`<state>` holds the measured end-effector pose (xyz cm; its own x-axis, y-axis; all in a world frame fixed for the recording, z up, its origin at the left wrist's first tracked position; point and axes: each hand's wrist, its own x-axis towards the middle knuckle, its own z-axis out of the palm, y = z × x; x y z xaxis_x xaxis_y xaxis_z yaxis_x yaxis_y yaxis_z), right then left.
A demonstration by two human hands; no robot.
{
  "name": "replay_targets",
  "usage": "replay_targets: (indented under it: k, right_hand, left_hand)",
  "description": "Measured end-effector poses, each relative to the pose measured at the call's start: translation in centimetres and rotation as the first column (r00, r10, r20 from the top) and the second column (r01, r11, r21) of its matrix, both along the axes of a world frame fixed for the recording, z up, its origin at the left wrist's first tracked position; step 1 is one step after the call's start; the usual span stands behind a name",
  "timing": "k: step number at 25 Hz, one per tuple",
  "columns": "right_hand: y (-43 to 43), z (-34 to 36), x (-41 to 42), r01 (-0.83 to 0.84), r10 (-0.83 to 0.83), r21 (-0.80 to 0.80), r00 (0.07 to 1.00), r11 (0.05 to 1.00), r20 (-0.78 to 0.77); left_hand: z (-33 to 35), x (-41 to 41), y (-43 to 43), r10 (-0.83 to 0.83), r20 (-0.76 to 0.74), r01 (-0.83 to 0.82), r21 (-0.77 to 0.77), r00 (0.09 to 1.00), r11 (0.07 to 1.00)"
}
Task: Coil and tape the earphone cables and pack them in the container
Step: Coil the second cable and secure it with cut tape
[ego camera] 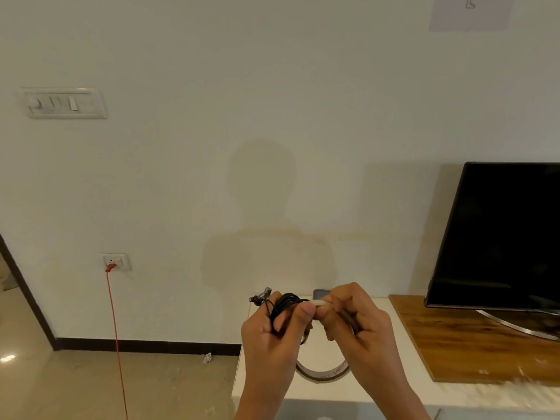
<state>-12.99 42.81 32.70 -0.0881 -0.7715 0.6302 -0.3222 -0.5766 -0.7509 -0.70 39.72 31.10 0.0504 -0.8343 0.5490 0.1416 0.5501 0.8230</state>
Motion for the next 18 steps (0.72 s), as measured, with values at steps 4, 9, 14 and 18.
replay_targets:
  k: [4,9,14,18]
  right_hand:
    - [0.4,0.6,0.0,-0.002,0.002,0.017,1.0,1.0,0.007]
    - [0.6,0.8,0.8,0.091,-0.092,0.021,0.993,0.996,0.079]
    - [0.8,0.1,1.7,0.139,-0.142,0.026,0.968,0.99,0.209]
    - [0.7,0.0,1.7,0.147,-0.147,0.015,0.966,0.989,0.213]
  left_hand:
    - [0.2,-0.1,0.1,-0.011,0.008,0.011,-0.024,1.0,1.0]
    - [-0.2,-0.5,0.4,0.053,-0.057,-0.052,0.007,0.997,0.999]
    - [-0.5,-0.9,0.7,0.066,-0.12,-0.061,0.046,0.991,0.997]
    - [-0.3,-0.8,0.8,0.042,-0.106,-0.039,0.034,0.993,0.999]
